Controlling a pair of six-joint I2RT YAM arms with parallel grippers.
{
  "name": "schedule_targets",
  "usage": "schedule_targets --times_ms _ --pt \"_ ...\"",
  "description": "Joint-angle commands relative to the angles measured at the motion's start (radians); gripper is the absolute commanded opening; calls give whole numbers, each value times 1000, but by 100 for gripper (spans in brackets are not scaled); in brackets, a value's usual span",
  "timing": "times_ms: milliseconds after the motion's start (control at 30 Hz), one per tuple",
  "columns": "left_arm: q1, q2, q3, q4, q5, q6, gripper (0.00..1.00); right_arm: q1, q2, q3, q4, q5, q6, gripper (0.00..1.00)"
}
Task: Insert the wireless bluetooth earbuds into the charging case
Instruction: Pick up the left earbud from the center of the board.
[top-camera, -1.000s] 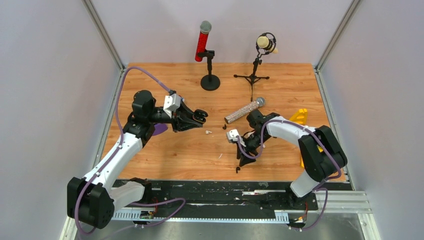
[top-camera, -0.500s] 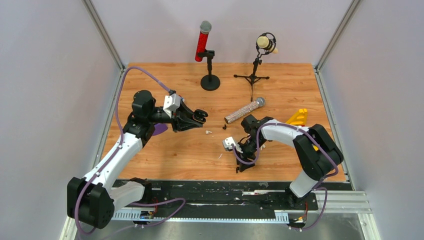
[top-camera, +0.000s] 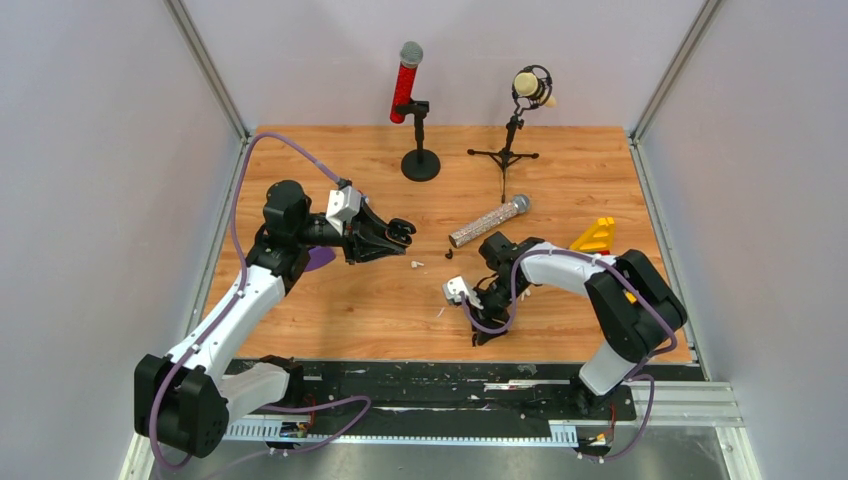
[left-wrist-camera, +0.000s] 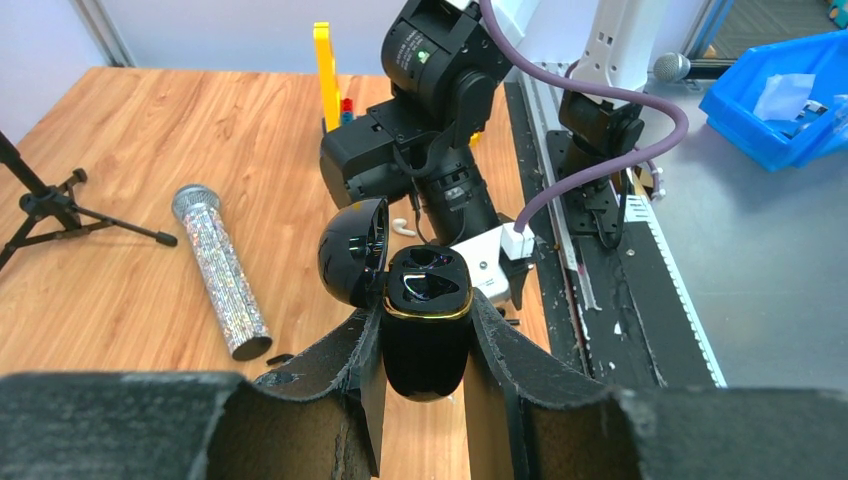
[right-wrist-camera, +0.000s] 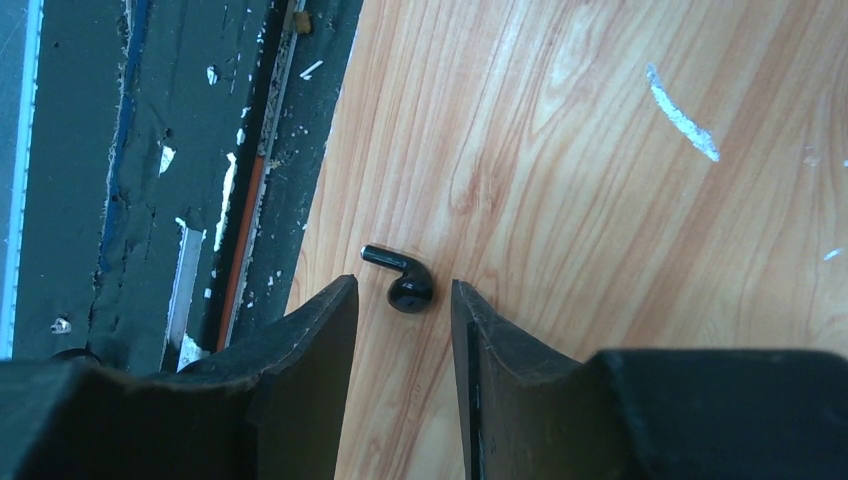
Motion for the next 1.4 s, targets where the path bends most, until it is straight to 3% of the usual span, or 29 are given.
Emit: schedule_targets --times_ms 0,367,667,1033,1367 --pt "2 -17 4 39 16 -15 33 23 -25 -26 42 14 11 41" --pt "2 -22 4 39 20 -17 33 39 -33 -45 73 62 37 35" --pt "2 -23 4 46 23 -28 33 40 -65 -68 86 101 37 38" --pt "1 -23 3 56 23 -39 33 40 -66 -71 110 129 40 24" --pt "0 -7 -10 141 -17 -126 33 23 -258 -35 132 149 77 19"
